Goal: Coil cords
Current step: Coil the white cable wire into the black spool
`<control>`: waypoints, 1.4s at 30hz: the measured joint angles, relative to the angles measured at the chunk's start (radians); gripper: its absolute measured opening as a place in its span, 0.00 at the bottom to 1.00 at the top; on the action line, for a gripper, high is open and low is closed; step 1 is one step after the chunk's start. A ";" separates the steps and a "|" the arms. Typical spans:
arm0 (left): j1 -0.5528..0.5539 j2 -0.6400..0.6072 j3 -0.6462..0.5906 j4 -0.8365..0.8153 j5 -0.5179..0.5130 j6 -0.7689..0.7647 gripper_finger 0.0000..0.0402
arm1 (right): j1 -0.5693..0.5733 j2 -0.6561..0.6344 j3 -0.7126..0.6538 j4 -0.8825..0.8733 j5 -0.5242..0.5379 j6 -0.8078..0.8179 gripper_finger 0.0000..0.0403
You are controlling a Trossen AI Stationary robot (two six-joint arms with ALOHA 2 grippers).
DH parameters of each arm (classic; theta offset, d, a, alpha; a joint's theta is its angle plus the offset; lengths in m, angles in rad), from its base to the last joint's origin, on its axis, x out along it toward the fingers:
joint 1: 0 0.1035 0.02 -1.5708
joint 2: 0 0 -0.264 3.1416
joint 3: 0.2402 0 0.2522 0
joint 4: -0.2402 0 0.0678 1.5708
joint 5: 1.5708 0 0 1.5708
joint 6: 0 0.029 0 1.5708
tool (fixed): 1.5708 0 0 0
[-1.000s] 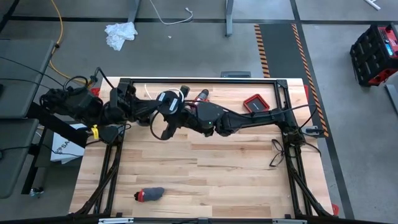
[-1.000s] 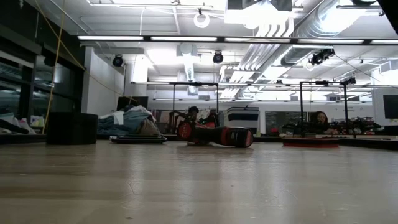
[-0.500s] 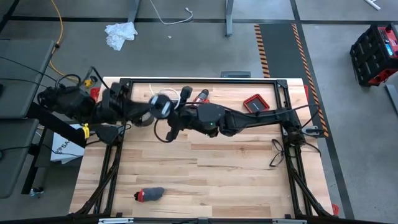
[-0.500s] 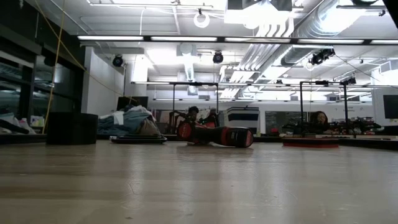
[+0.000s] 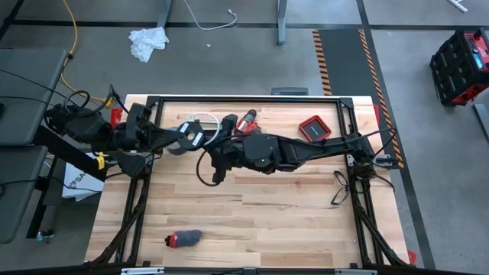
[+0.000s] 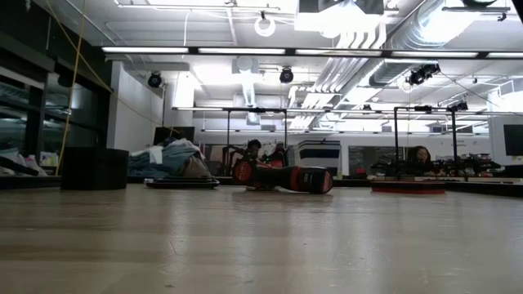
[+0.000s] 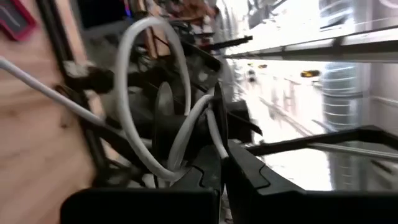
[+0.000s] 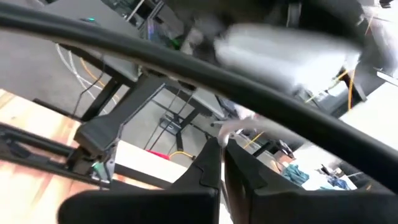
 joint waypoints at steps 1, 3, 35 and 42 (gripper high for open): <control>0.000 -0.004 0.000 -0.020 -0.008 0.004 0.00 | 0.004 -0.002 0.000 -0.006 0.003 0.000 0.00; 0.001 -0.014 -0.001 -0.050 -0.017 0.005 0.00 | 0.009 -0.008 0.000 -0.019 0.006 -0.001 0.00; 0.049 -0.123 0.017 -0.417 -0.036 0.026 0.00 | 0.021 -0.062 0.001 -0.328 -0.001 0.287 0.00; 0.049 -0.134 0.051 -0.481 -0.005 0.102 0.00 | 0.027 -0.062 0.001 -0.358 0.006 0.316 0.00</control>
